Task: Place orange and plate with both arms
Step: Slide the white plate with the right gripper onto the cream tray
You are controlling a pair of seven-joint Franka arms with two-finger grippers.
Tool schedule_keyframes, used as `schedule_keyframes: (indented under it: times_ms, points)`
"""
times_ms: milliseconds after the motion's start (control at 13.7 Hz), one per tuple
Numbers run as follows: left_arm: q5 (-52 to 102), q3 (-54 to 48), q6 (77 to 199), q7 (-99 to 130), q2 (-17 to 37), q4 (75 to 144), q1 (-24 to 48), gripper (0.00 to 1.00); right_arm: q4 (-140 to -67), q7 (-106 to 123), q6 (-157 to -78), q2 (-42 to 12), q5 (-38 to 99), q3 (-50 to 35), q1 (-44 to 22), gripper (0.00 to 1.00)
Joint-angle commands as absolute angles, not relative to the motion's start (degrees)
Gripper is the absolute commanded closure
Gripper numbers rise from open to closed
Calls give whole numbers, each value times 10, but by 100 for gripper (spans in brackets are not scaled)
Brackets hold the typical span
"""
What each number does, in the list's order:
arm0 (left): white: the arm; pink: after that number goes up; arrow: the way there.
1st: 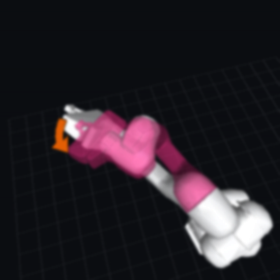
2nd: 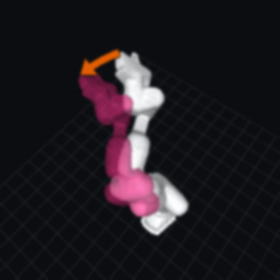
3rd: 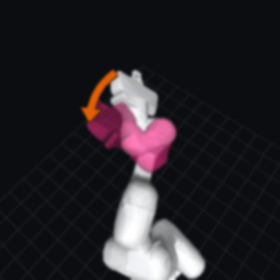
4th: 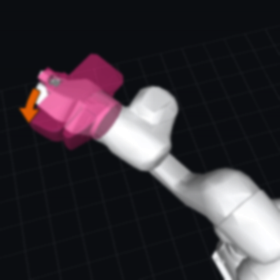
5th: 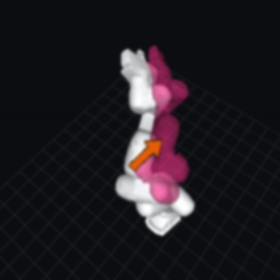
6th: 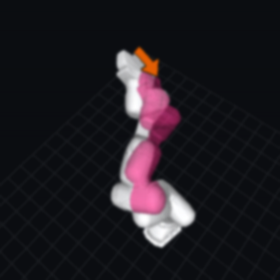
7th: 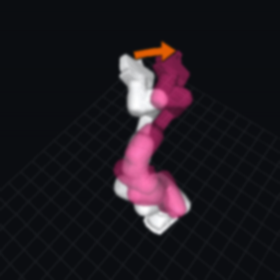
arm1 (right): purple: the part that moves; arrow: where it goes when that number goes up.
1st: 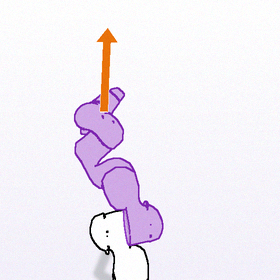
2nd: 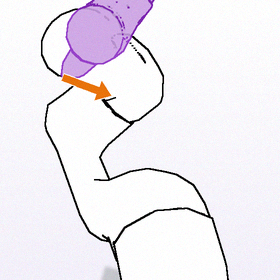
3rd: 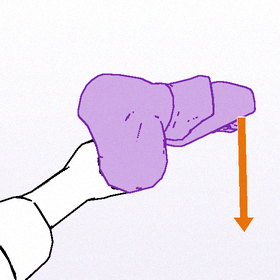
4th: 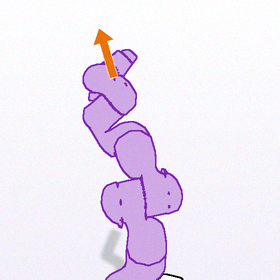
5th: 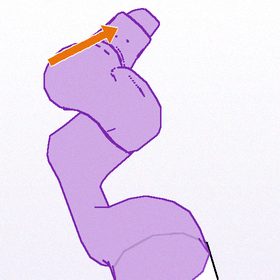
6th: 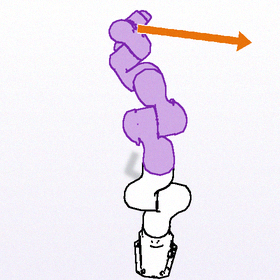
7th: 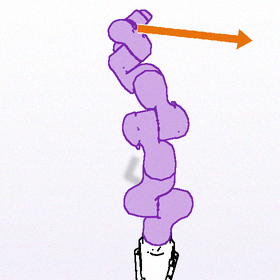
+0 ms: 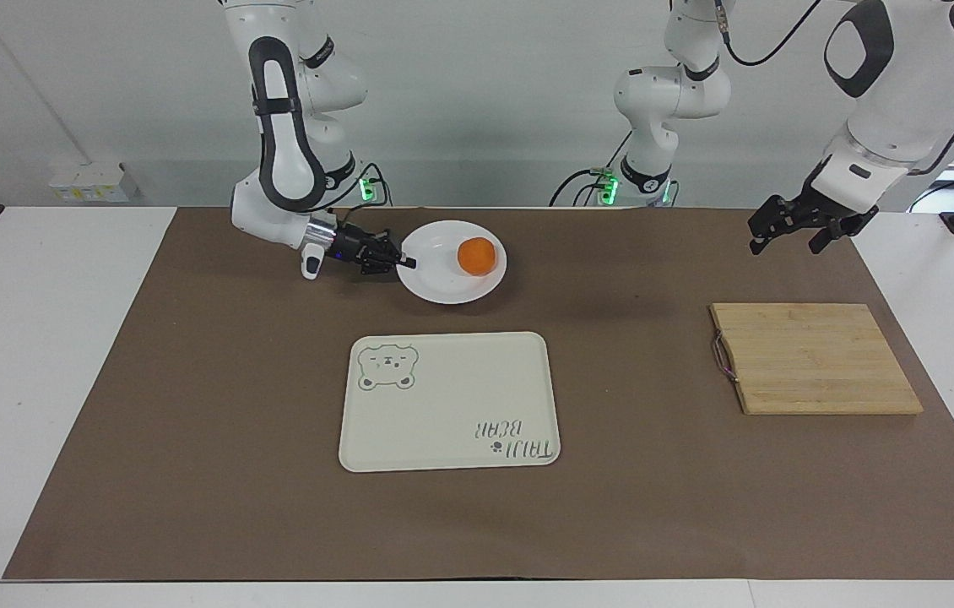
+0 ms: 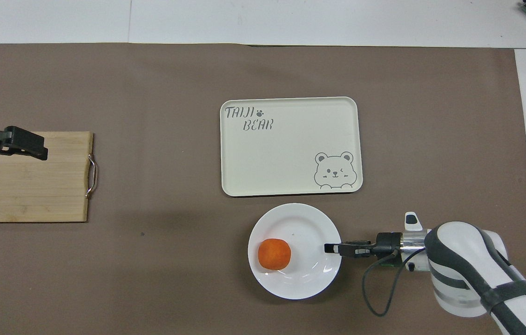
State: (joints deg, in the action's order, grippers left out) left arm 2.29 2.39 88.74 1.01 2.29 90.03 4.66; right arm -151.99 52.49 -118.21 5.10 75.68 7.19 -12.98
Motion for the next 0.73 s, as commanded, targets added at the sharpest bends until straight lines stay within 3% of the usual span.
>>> schedule_keyframes:
  times_ms: [0, 658]
  points:
    - [19, 23, 886, 11, 29, 889, 44, 0, -1476, 496, -1154, 51, 779, 71, -120, 100]
    - [19, 23, 886, 11, 29, 889, 43, 0, -1185, 359, -1141, -147, 742, 70, -108, 100]
